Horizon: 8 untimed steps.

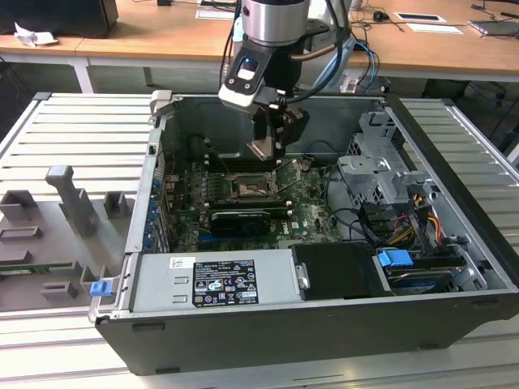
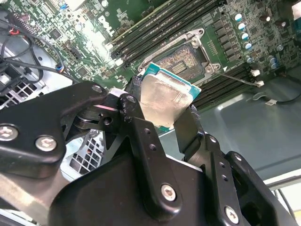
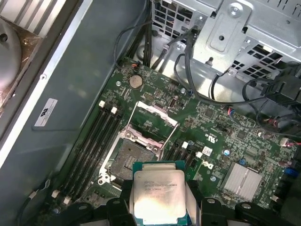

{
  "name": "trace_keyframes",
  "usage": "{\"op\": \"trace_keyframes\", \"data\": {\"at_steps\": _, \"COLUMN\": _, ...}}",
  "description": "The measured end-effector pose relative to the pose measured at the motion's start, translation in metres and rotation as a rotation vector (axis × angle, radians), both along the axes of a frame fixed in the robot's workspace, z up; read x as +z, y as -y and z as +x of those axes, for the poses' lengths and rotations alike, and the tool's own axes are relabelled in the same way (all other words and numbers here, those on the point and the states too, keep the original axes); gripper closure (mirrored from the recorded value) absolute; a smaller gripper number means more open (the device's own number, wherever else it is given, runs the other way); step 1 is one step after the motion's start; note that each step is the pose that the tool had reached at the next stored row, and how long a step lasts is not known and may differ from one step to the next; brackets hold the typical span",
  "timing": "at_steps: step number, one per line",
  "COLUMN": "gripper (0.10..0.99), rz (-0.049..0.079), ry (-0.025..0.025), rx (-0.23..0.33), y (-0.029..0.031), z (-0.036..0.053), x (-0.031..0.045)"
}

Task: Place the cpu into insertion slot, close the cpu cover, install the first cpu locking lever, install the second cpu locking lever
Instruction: 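Place the cpu into insertion slot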

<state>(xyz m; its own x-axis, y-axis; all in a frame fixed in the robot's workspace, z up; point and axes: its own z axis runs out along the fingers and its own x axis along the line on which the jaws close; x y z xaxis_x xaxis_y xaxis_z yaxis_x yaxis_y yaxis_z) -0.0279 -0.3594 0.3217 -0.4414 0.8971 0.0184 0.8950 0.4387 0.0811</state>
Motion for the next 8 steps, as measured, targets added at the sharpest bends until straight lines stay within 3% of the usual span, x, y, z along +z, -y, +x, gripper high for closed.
{"op": "trace_keyframes", "data": {"at_steps": 8, "gripper": 0.557, "rz": 0.000, "ry": 0.0001, "rx": -0.041, "y": 0.0000, "z": 0.0000, "x": -0.0014}}
